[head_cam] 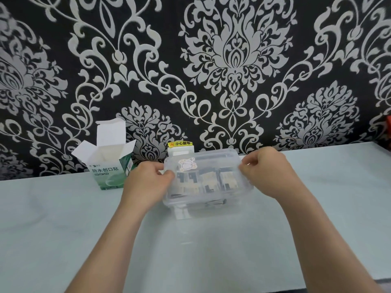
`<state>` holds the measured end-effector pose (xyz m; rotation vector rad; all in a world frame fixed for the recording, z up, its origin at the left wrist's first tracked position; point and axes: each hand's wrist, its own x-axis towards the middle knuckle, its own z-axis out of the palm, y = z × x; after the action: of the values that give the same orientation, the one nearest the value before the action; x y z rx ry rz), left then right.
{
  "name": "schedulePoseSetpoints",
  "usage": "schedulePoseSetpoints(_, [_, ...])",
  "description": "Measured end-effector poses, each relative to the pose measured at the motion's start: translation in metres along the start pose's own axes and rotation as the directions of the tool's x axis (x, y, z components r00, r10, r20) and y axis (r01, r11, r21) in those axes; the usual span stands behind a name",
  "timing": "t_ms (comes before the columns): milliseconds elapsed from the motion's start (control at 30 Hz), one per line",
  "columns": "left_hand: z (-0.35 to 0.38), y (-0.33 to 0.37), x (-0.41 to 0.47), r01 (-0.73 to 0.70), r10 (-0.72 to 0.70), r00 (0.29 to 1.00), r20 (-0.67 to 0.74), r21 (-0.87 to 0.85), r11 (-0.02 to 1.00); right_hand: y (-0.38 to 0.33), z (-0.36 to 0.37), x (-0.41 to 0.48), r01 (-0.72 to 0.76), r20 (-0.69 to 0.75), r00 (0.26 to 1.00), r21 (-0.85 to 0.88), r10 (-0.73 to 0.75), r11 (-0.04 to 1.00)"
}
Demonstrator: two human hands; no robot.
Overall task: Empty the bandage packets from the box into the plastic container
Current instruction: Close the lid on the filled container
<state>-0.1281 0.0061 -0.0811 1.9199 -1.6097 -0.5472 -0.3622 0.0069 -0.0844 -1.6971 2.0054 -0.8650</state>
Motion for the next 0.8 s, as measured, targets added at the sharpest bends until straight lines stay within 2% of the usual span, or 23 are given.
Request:
schedulePoseSetpoints(100, [-0.002,-0.004,0.004,0.016,-0.017,1.0,-0.021,-0.064,0.998,-0.005,0.001,-0.003,0.001,-0.045,0.999,-0.114,-0.007,0.993])
schedulePoseSetpoints(300, [0.001,-0.003,0.003,-0.011,0.011,0.992,-0.125,0.001,1.0,-0.007,0.006,-0.002,-0.062,-0.025,0.998,-0.103,0.06,0.993])
schedulePoseSetpoints(367, [0.0,-0.005,0.006,0.003,-0.007,0.996,-0.085,-0.046,0.999,-0.004,0.005,0.001,-0.076,-0.013,0.997,-0.026,0.075,0.997])
schedulePoseSetpoints(433, [-0.001,-0.009,0.009,0.032,-0.037,0.999,-0.029,-0.155,0.987,0.002,0.004,0.003,-0.113,0.044,0.993,0.124,0.108,0.986])
schedulePoseSetpoints(567, [-0.002,-0.01,0.008,0.101,-0.091,0.995,0.045,-0.343,0.934,0.007,0.003,0.005,-0.209,0.159,0.975,0.396,0.158,0.894])
schedulePoseSetpoints(633, [-0.005,-0.011,0.004,0.095,-0.067,0.994,0.091,-0.348,0.933,0.007,0.003,0.004,-0.23,0.159,0.971,0.435,0.177,0.871])
schedulePoseSetpoints(700, [-0.008,-0.012,0.002,0.09,-0.022,0.98,0.199,-0.336,0.937,0.007,0.004,0.004,-0.247,0.172,0.967,0.432,0.19,0.867])
schedulePoseSetpoints(800, [-0.009,-0.018,0.004,0.117,-0.052,0.973,0.223,-0.292,0.949,0.01,0.005,0.004,-0.335,0.295,0.931,0.466,0.213,0.819])
